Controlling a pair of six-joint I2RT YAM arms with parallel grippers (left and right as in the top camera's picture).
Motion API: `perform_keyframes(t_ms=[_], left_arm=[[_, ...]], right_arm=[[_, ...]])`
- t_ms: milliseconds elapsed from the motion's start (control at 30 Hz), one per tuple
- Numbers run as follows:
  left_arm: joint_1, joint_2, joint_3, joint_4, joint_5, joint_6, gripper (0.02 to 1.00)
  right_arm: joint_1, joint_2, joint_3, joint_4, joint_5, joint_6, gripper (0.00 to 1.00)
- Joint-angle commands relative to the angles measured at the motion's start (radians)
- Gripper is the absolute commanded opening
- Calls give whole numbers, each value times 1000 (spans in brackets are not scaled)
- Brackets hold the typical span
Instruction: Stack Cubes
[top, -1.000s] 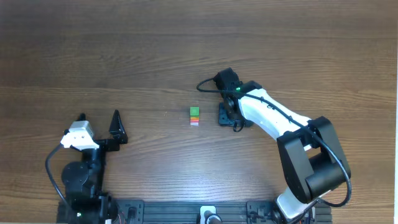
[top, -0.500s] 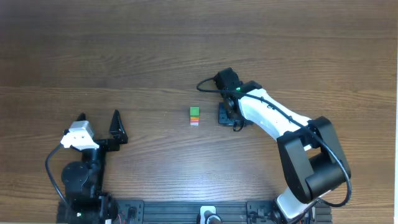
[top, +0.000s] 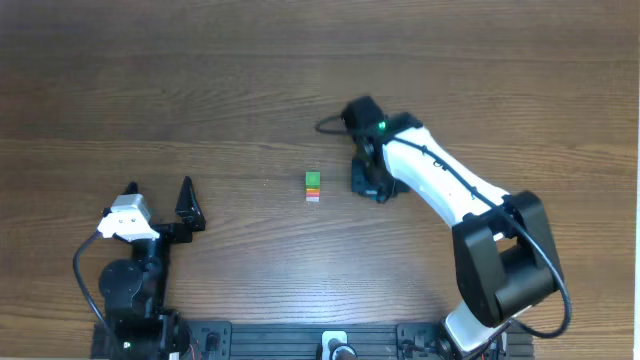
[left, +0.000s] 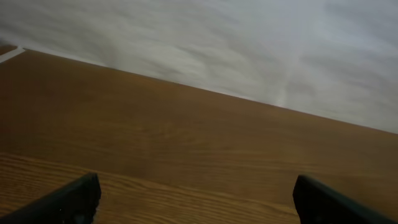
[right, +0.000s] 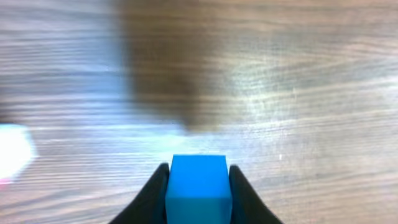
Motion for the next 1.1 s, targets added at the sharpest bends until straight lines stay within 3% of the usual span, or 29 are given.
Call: perform_keyframes(t_ms=[33, 500, 1100], left_arm=[[5, -5, -5, -3, 13, 14, 1000], [5, -5, -5, -3, 13, 14, 1000], [5, -5, -5, -3, 13, 14, 1000]], right_arm=[[59, -49, 220, -96, 17, 5, 123], [273, 13, 421, -249, 39, 191, 82], [295, 119, 441, -217, -6, 235, 75]])
